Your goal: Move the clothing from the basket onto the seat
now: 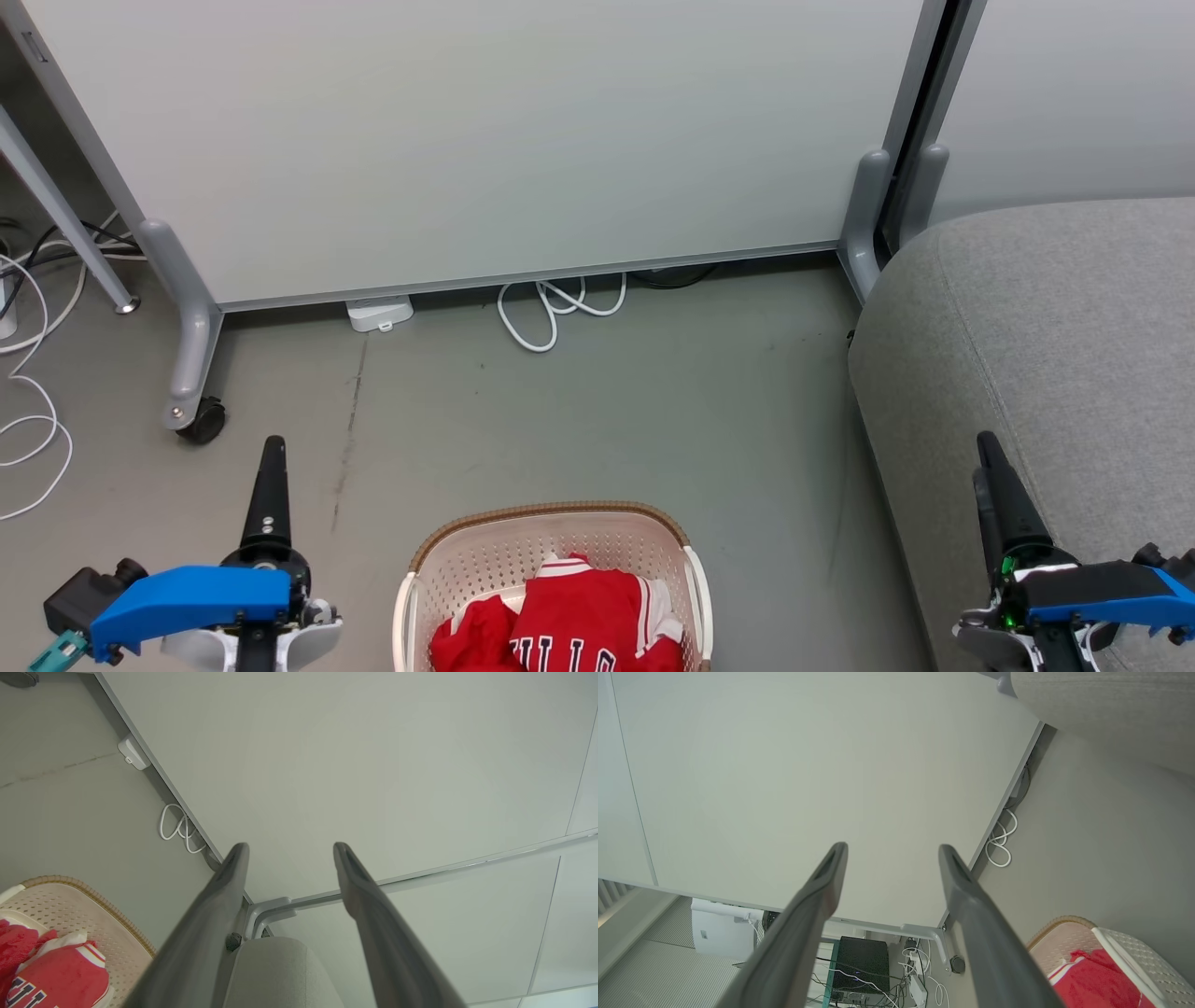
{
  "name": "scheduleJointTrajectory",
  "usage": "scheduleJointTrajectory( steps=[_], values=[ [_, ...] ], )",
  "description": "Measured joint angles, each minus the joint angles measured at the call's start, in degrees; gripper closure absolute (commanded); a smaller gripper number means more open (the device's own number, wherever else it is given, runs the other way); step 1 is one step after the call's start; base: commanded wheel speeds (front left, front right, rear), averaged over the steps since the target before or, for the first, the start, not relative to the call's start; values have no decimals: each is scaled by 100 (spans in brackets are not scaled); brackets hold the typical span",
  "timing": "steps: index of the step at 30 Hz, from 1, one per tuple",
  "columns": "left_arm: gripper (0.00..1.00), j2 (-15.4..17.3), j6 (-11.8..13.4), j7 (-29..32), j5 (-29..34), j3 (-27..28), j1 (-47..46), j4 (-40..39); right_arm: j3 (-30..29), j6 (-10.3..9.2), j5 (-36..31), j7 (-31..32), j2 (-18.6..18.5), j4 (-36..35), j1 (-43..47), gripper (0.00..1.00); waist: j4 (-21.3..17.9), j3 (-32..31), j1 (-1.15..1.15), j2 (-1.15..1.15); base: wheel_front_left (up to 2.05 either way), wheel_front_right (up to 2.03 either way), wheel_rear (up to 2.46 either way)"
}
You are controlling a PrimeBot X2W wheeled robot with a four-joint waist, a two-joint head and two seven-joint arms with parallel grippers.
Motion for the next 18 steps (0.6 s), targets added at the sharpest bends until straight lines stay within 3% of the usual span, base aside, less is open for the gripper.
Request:
scheduleJointTrajectory(
  steps=[18],
  values=[
    [0, 82, 355, -401, 2231, -502, -108, 18, 283, 0, -2034, -401, -2, -123, -45, 0, 17, 26, 0, 0, 0, 0, 0]
  ],
)
